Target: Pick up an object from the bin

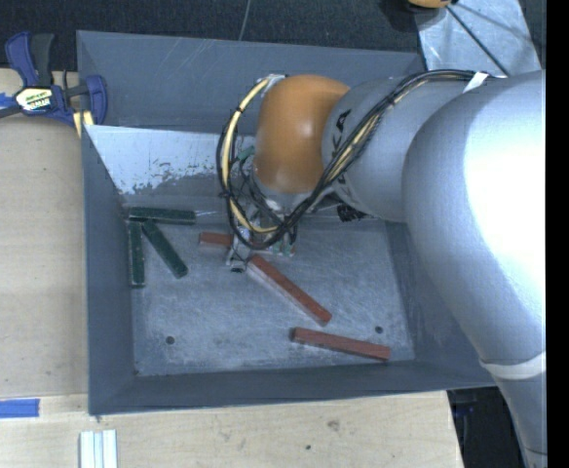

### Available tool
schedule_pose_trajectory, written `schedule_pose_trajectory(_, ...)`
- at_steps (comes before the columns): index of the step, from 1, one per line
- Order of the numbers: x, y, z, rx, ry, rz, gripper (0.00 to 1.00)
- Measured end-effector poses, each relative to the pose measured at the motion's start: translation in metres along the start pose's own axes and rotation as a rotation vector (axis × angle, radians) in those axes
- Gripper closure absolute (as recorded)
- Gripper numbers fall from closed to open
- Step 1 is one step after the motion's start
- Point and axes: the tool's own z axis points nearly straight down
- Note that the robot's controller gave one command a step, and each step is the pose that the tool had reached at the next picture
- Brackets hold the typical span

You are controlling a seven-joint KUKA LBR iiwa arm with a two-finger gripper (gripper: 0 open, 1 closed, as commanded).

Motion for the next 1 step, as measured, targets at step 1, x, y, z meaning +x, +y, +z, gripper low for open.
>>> schedule_pose_trajectory(1, 0.0205, -0.0191, -0.1897, -0.001, -0.007, -0.011, 1.0)
